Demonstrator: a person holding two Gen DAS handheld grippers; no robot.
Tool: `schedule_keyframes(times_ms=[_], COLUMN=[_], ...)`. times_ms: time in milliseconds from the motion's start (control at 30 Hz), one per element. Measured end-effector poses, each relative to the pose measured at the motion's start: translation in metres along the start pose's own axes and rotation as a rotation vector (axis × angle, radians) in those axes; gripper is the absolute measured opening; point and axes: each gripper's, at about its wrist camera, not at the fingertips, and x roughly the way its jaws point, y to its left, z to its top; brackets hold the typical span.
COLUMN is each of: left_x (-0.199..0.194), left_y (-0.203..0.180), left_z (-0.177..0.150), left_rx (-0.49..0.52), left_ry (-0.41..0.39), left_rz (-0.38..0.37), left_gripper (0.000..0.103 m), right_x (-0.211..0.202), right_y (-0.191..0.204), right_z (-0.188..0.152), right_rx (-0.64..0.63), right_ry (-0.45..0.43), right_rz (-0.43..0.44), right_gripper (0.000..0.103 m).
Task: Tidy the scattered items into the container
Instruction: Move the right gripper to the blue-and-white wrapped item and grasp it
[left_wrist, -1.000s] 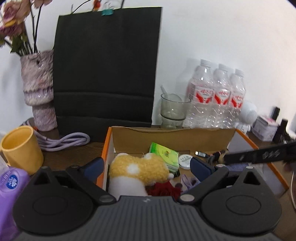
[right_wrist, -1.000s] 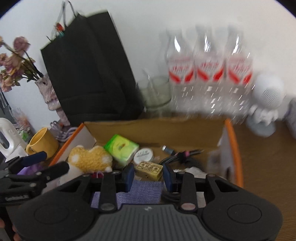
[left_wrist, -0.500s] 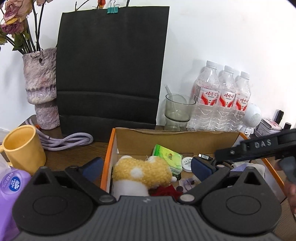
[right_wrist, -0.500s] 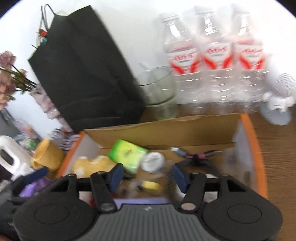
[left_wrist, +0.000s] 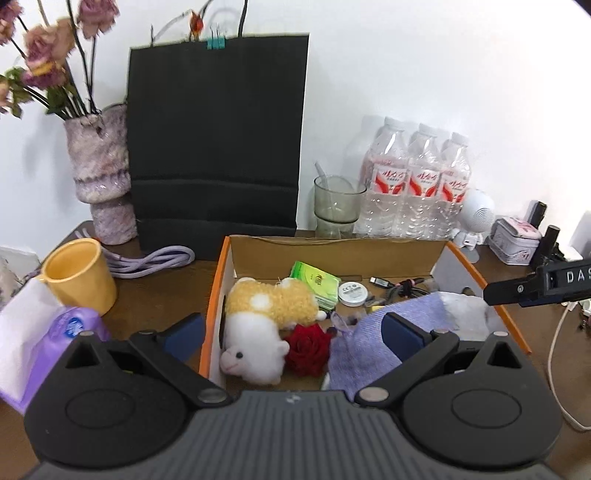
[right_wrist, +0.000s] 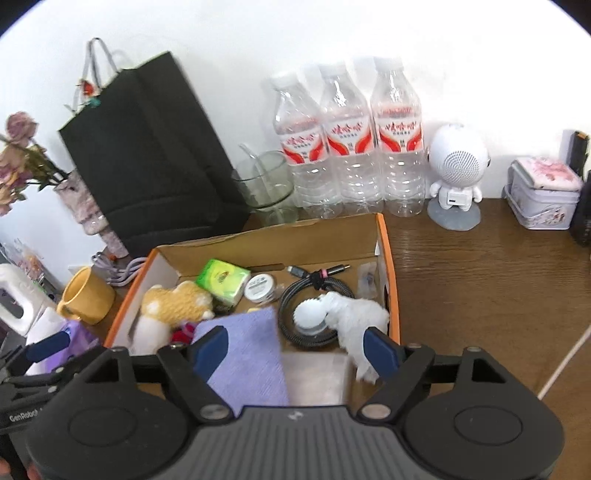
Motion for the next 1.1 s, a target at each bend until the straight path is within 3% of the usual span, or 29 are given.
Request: schedule_keyframes(times_ms=[167,267,333,433,567,700,800,867,1000,1100], left_x=[-0.069,-0.101,-0.12,-0.145,-0.167,-0.177,-0.174,-0.165,-0.142,-0.126], left_y=[-0.013,-0.024,-0.028,-0.03,-0.031,-0.032,-0.023,-0.017,-0.013,-0.01], left_z=[-0.036,-0.067,-0.092,-0.133,-0.199,-0.237,-0.237,-0.228,-0.208,-0.192], left_rx=[0.045,0.1,0.116,0.092,0.053,0.059,0.035,0.013,0.02,0.032], left_ry=[-0.307,-0.383,-0.403,-0.385,-0.253,-0.18,-0.169,-0.168,-0.165,-0.184], left_rz=[0.017,0.063,0.061,0.038,-0.024,-0.039,-0.034,-0.025,0.003,-0.002], left_gripper=[0.103,0.103,0.103,0.103,0.103,0.103,0.103,0.103,0.103,0.103], right_x=[-0.052,-0.08,-0.097,-0.12,-0.141,-0.146,-0.144,-0.134,-0.09,-0.049], right_y=[0.022,0.034,0.039,0.042,0.042,0.05,0.053,0.049,0.031,0.012], right_z=[-0.058,-0.109,-0.145,-0.2,-0.272,-0.313,-0.317,-0.302,-0.245,-0.199], right_rx=[-0.1,-0.159,-0.17,-0.151,-0.085,-0.103,-0.132,-0.144,-0.123,-0.073], right_ry=[-0.231,-0.37,-0.406,-0.409,-0.399,-0.355,-0.358,-0.345,-0.262,-0.258], right_rz=[-0.037,-0.059,-0.041,-0.019,0.01,-0.04,-0.052,-0.094,-0.208,-0.197], right_gripper=[0.083,0.086,0.087,0.088,0.091,0.091,0.091,0.092,0.092,0.091])
